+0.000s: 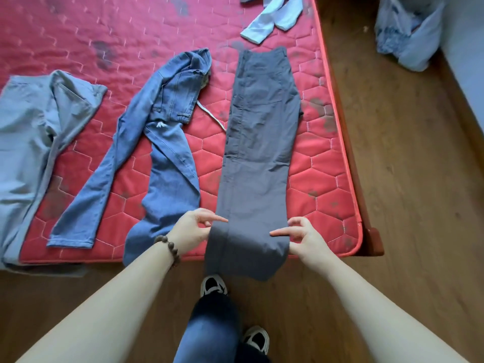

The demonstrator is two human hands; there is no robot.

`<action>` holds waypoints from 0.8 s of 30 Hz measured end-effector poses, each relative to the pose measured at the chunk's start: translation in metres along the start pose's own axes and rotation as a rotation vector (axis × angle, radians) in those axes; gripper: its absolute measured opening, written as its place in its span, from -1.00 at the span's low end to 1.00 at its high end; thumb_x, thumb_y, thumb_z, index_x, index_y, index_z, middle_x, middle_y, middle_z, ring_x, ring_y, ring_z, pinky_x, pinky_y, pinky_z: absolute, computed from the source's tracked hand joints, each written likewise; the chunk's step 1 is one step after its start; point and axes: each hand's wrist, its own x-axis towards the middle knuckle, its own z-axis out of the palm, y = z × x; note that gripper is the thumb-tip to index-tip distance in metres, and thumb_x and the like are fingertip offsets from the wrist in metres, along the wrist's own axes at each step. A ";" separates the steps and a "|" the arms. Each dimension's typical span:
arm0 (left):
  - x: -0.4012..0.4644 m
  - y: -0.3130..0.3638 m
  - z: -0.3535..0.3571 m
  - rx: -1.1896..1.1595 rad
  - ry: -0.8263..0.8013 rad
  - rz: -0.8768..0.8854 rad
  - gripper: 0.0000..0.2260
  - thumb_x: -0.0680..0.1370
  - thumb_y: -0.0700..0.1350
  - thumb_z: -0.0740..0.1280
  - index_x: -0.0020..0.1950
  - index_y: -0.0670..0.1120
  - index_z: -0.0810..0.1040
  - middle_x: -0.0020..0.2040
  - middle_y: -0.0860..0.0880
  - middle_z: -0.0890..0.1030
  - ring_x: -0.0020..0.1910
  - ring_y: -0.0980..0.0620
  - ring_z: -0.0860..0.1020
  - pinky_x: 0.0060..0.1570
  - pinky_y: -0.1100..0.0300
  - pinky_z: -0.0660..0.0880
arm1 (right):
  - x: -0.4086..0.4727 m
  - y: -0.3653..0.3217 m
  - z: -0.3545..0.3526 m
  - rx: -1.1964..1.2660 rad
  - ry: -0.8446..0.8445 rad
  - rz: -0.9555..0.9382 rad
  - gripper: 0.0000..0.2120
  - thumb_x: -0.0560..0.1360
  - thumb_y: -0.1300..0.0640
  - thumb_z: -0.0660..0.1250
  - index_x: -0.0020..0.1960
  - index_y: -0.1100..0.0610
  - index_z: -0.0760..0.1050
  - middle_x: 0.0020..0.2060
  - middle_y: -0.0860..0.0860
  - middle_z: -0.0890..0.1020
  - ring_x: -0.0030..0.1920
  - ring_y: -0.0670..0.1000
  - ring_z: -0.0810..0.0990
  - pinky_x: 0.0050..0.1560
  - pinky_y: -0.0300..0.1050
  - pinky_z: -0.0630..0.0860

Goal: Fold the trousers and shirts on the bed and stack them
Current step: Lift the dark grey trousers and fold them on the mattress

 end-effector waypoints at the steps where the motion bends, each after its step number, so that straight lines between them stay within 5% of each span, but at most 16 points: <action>1: 0.007 0.011 -0.006 0.074 0.050 0.055 -0.76 0.47 -0.34 0.38 0.01 -0.06 0.70 0.09 -0.05 0.55 -0.01 0.13 0.51 0.03 0.41 0.40 | 0.006 -0.007 -0.008 -0.020 0.023 -0.045 -0.57 0.42 0.46 0.27 -0.02 -0.02 0.69 0.21 -0.07 0.41 0.16 -0.16 0.43 0.17 -0.51 0.30; 4: 0.038 0.042 -0.027 0.026 0.048 0.152 -0.83 0.47 -0.39 0.37 -0.02 -0.22 0.68 0.22 -0.04 0.51 0.16 0.11 0.49 0.09 0.51 0.34 | 0.034 -0.029 -0.034 -0.059 0.009 -0.152 -0.55 0.37 0.53 0.23 -0.04 0.08 0.70 0.29 -0.12 0.47 0.35 -0.20 0.33 0.40 -0.31 0.21; 8: 0.088 0.081 -0.050 -0.235 -0.084 0.182 -0.84 0.48 -0.47 0.31 0.00 -0.33 0.61 -0.07 -0.16 0.65 -0.09 0.09 0.58 -0.06 0.26 0.52 | 0.081 -0.064 -0.066 0.109 -0.013 -0.150 -0.56 0.41 0.50 0.30 -0.16 -0.03 0.65 -0.23 -0.18 0.70 -0.15 -0.28 0.60 -0.05 -0.34 0.48; 12: 0.148 0.104 -0.068 -0.447 -0.177 0.152 -0.81 0.49 -0.39 0.35 -0.01 -0.16 0.65 -0.10 -0.11 0.68 -0.13 0.05 0.60 -0.13 0.25 0.54 | 0.136 -0.084 -0.095 0.274 -0.016 -0.050 -0.67 0.44 0.50 0.28 -0.02 0.14 0.62 -0.21 0.21 0.64 -0.22 0.03 0.52 -0.24 -0.10 0.47; 17: 0.220 0.120 -0.086 -0.529 -0.256 0.104 -0.67 0.49 -0.34 0.29 0.15 -0.04 0.64 -0.06 -0.18 0.67 -0.18 -0.04 0.56 -0.26 0.21 0.47 | 0.199 -0.106 -0.129 0.383 -0.102 -0.028 -0.80 0.43 0.35 0.29 0.02 0.23 0.58 -0.32 0.14 0.59 -0.39 0.04 0.51 -0.44 -0.17 0.45; 21: 0.269 0.140 -0.097 -0.581 -0.261 0.121 -0.73 0.54 -0.43 0.22 0.08 -0.17 0.62 -0.08 -0.10 0.70 -0.17 0.06 0.64 -0.19 0.26 0.57 | 0.250 -0.114 -0.146 0.490 -0.090 0.098 -0.77 0.53 0.44 0.12 0.01 0.28 0.53 -0.37 0.16 0.31 -0.48 -0.02 0.27 -0.51 -0.26 0.28; 24: 0.311 0.158 -0.103 -0.698 -0.255 0.067 -0.77 0.55 -0.37 0.20 0.05 -0.17 0.61 -0.16 -0.07 0.70 -0.29 0.09 0.63 -0.28 0.27 0.58 | 0.294 -0.122 -0.164 0.636 -0.092 0.204 -0.72 0.57 0.34 0.09 -0.05 0.22 0.58 -0.40 0.10 0.41 -0.47 -0.02 0.35 -0.49 -0.29 0.27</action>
